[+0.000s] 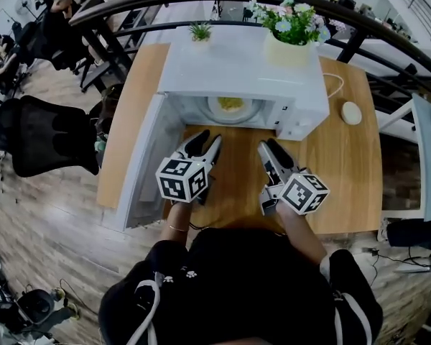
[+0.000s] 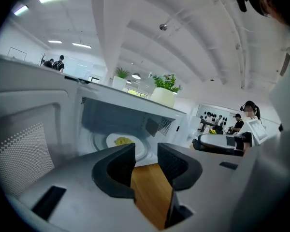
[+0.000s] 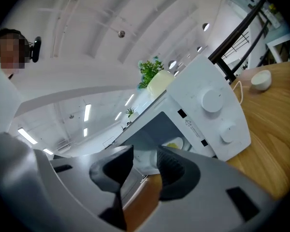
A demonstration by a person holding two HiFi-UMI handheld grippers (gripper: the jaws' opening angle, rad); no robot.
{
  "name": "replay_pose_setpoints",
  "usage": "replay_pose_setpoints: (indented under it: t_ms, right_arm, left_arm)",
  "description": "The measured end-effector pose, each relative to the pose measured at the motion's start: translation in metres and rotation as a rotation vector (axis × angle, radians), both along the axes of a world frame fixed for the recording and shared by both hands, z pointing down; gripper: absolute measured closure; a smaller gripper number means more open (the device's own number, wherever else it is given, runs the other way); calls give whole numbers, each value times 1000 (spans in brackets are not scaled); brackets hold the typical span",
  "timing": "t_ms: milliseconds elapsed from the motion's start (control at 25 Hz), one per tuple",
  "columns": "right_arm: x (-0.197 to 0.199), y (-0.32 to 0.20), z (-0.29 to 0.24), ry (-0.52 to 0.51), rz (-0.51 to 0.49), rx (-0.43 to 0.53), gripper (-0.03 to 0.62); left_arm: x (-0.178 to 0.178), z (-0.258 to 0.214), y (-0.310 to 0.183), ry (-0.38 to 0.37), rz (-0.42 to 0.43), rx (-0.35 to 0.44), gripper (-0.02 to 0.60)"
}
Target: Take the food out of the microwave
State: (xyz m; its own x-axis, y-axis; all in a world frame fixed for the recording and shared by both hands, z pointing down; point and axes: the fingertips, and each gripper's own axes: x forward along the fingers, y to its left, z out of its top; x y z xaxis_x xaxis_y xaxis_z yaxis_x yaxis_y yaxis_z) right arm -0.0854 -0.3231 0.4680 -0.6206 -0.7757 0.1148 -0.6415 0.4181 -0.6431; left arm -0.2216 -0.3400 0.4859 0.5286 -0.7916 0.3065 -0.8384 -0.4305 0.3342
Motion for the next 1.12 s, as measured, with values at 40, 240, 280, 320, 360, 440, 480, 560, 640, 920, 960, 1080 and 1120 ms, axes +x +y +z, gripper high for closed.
replay_pose_setpoints:
  t_ms: [40, 240, 280, 320, 360, 440, 480, 560, 640, 920, 960, 1080, 1120]
  right_arm:
    - [0, -4, 4, 2, 21, -17, 453]
    - [-3, -26, 34, 5, 103, -133, 394]
    - [-4, -31, 42, 13, 118, -157, 375]
    - [-4, -36, 49, 22, 136, -177, 357]
    - [-4, -40, 55, 32, 156, -195, 347]
    - [-6, -48, 63, 30, 195, -233, 339]
    - [-8, -51, 67, 17, 211, -253, 339]
    - [-11, -57, 75, -26, 237, -292, 338]
    - [-13, -63, 84, -75, 259, -331, 338]
    - [-21, -88, 118, -233, 370, -464, 322]
    - [-22, -90, 123, -246, 384, -480, 321]
    - [-26, -94, 136, -266, 427, -527, 313]
    - [-28, -95, 139, -272, 436, -538, 310]
  left_arm:
    - [-1, 6, -4, 0, -2, -14, 457]
    - [-5, 37, -26, 57, -51, -110, 424]
    - [-6, 43, -31, 77, -65, -135, 413]
    - [-7, 49, -36, 97, -78, -159, 410]
    - [-8, 55, -40, 118, -90, -182, 406]
    - [-9, 65, -47, 159, -109, -223, 400]
    - [-10, 70, -50, 180, -118, -242, 394]
    - [-11, 77, -57, 224, -143, -274, 383]
    - [-13, 80, -62, 266, -175, -292, 376]
    - [-22, 96, -69, 354, -243, -360, 357]
    - [-22, 97, -69, 352, -243, -365, 356]
    - [-22, 100, -67, 359, -240, -373, 356]
    - [-22, 100, -67, 363, -238, -375, 356]
